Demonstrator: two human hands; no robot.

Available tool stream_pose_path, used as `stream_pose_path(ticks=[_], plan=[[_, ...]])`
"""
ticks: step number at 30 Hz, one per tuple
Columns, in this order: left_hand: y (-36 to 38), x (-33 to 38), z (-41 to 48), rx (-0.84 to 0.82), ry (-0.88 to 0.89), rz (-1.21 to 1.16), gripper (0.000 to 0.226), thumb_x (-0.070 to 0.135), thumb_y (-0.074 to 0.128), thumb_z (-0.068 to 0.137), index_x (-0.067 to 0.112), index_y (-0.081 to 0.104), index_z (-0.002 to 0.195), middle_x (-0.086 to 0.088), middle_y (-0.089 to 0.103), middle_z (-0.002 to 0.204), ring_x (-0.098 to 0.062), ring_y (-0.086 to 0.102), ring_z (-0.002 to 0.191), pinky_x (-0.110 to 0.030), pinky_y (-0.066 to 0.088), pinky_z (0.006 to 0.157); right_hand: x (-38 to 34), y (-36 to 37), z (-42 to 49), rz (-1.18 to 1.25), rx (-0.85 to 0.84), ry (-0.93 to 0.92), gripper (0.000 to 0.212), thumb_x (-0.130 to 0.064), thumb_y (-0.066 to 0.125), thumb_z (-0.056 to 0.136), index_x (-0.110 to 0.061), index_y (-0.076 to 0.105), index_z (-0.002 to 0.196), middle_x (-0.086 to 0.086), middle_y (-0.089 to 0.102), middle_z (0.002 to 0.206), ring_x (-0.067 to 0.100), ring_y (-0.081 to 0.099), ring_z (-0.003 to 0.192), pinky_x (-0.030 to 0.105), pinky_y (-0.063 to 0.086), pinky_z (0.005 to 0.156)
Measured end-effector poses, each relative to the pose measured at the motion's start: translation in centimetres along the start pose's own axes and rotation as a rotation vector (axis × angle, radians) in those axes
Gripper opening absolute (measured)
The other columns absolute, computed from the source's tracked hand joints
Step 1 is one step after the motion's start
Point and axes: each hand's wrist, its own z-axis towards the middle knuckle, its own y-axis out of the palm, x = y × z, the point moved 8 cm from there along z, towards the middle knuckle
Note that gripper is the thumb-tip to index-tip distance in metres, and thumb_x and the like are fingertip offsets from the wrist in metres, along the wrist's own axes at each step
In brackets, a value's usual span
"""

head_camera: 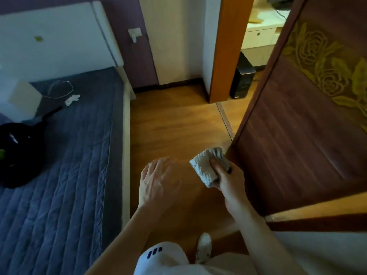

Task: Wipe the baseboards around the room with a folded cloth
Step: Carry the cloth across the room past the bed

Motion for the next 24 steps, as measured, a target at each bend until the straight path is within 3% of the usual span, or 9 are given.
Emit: stream_pose_path(ticks=[4,12,24], plan=[[0.3,-0.8,3.9,-0.022,-0.065,0.018,0.061,0.063,0.035,0.092,0.034,0.047,0.145,0.006,0.046,0.148,-0.017,0.039,0.139,-0.046,0.036,0.113,-1.2,1.8,4.6,-0.039,-0.015,0.007,0.006,-0.030,0.078,0.082,-0.029,0.073,0.085,-0.002,0.076,0.085,0.019,0.074,0.077,0.027,0.056,0.049],[0.3,-4.3,12.8,0.023,-0.121,0.014,0.061,0.058,0.044,0.089,0.030,0.050,0.143,0.003,0.049,0.146,-0.019,0.042,0.137,-0.045,0.036,0.112,-1.9,7.5,13.3,-0.077,-0.074,0.051,0.007,-0.023,0.075,0.086,-0.018,0.073,0.091,0.004,0.076,0.083,0.021,0.074,0.075,0.028,0.056,0.051],[-1.5,-14.6,34.8,-0.003,-0.073,0.047,0.063,0.057,0.051,0.091,0.030,0.043,0.148,0.002,0.043,0.151,-0.020,0.037,0.141,-0.046,0.032,0.116,-6.6,22.1,30.7,-0.110,-0.048,0.046,0.010,-0.026,0.074,0.086,-0.019,0.073,0.094,0.001,0.076,0.083,0.018,0.074,0.076,0.026,0.055,0.051]])
